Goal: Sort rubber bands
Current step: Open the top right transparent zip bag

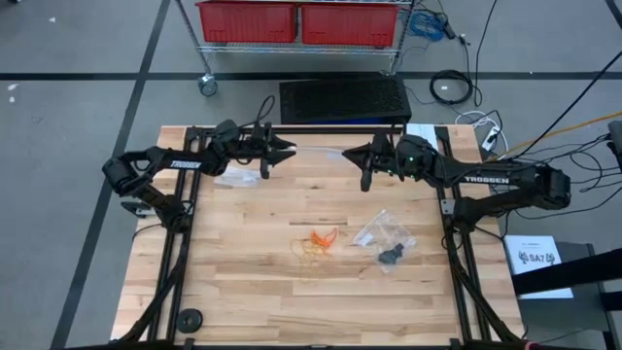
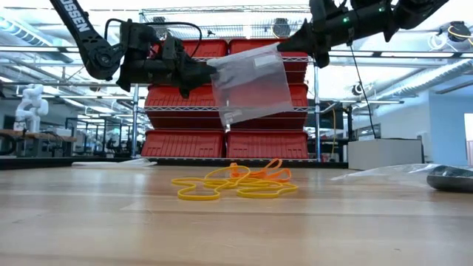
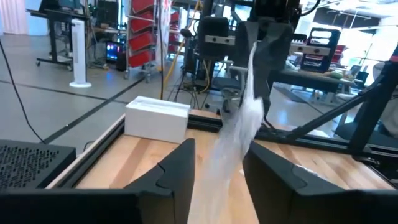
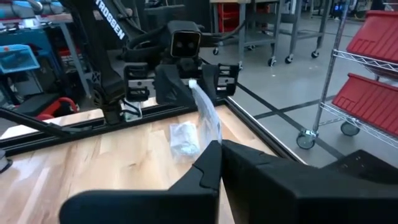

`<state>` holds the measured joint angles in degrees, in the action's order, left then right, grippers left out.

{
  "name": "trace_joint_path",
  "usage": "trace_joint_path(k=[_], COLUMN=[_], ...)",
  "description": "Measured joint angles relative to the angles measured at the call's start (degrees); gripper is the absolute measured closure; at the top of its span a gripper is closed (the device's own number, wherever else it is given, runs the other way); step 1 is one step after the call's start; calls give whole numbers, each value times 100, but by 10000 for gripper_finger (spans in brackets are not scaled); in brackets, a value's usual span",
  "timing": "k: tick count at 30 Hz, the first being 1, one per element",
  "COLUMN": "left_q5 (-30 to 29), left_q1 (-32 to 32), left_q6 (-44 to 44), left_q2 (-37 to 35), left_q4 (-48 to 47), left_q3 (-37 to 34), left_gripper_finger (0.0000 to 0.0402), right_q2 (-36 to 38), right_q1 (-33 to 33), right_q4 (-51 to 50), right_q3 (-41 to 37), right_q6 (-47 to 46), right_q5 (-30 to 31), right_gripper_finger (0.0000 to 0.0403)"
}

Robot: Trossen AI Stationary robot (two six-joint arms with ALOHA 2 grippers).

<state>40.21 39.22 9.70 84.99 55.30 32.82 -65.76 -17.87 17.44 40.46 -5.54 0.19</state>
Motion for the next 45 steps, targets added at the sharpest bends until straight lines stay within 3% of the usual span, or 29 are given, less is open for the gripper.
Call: trace_joint_path(k=[11, 21, 30, 32, 37, 45], left_q5=[17, 28, 28, 30, 32, -342], left_q1=[2, 13, -109, -191, -378, -600], left_q6=[-161, -438, -1302, -1405, -1751, -2235], left_q2=[0, 0, -2, -2, -2, -2], left_q4=[-24, -146, -1267, -1304, -1462, -2002], left_q3=[0, 0, 0, 0, 64, 184], left_gripper_finger=[391, 397, 400, 400, 400, 401], right_q2=[0, -2, -91, -268, -1229, -3002], right_q1=[37, 37, 37, 32, -2, -3], right_q4=[-392, -550, -45, -22, -884, -3545], right_q3=[45, 45, 52, 135, 1155, 3644], right_q6=[26, -175, -244, -245, 27, 920], right_q5=[294, 275, 239, -17, -719, -774], right_gripper_finger=[403, 398, 316, 299, 288, 289])
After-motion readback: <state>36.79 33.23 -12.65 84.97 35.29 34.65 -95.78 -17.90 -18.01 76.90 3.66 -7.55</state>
